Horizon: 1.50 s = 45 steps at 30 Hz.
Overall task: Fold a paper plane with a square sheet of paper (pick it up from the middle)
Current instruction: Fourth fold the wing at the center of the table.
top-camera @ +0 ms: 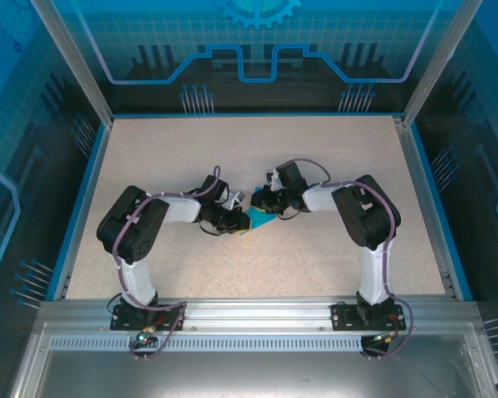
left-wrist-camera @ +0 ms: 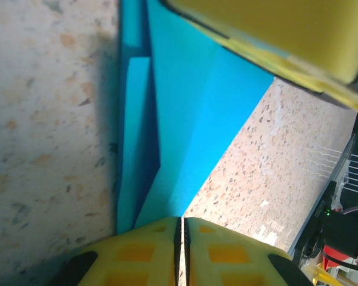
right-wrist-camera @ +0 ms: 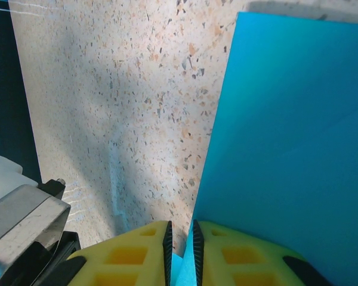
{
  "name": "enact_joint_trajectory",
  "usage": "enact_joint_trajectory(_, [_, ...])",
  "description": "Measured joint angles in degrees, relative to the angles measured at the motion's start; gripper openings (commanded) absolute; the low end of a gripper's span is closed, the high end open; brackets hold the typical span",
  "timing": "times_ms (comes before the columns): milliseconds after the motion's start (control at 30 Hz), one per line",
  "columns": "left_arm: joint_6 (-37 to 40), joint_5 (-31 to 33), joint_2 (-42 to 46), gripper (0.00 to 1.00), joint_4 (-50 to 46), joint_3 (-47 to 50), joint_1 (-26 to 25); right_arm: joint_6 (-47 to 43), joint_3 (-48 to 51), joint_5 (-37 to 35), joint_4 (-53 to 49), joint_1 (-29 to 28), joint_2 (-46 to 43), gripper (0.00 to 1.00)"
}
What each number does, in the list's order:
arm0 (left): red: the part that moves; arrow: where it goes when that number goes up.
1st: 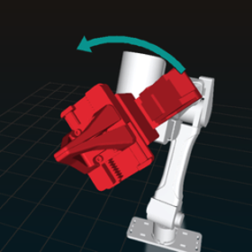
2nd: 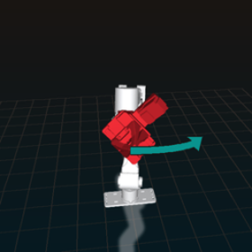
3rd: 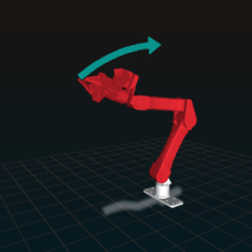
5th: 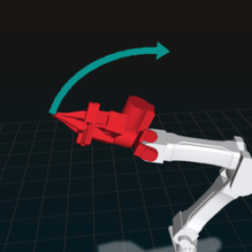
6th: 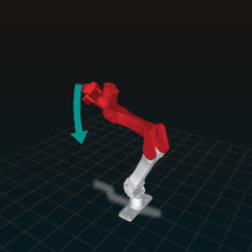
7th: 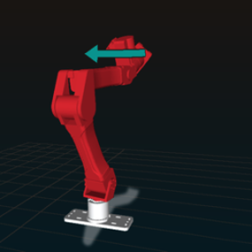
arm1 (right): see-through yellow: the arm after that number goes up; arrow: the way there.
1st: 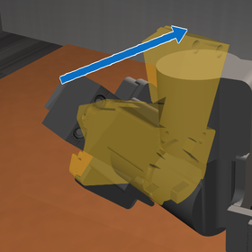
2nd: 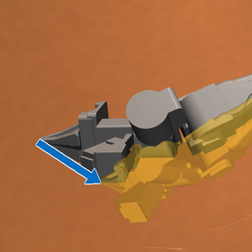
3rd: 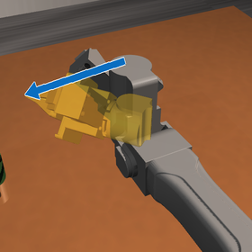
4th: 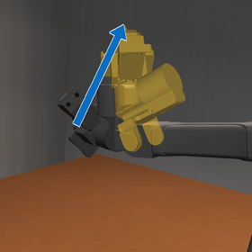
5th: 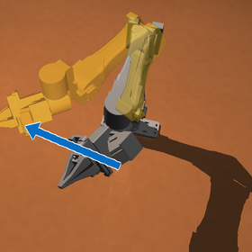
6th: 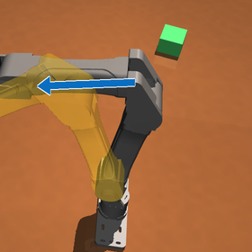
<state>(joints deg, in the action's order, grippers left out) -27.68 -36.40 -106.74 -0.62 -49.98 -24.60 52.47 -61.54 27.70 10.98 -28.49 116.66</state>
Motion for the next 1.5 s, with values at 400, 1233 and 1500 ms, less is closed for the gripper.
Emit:
enact_joint_trajectory(400, [0.6,4.3,7.2,0.14,-0.7,7.1,0.0,0.0,0.0,0.0,0.0,0.0,0.0,0.2])
enact_joint_trajectory(1233, [-2.1,4.2,20.5,0.24,-10.2,2.9,0.0,0.2,0.1,0.2,0.2,0.1,0.0,0.21])
enact_joint_trajectory(1500, [-2.4,4.2,21.7,0.25,-9.3,3.2,0.0,0.2,0.1,0.2,0.2,0.1,0.0,0.21])
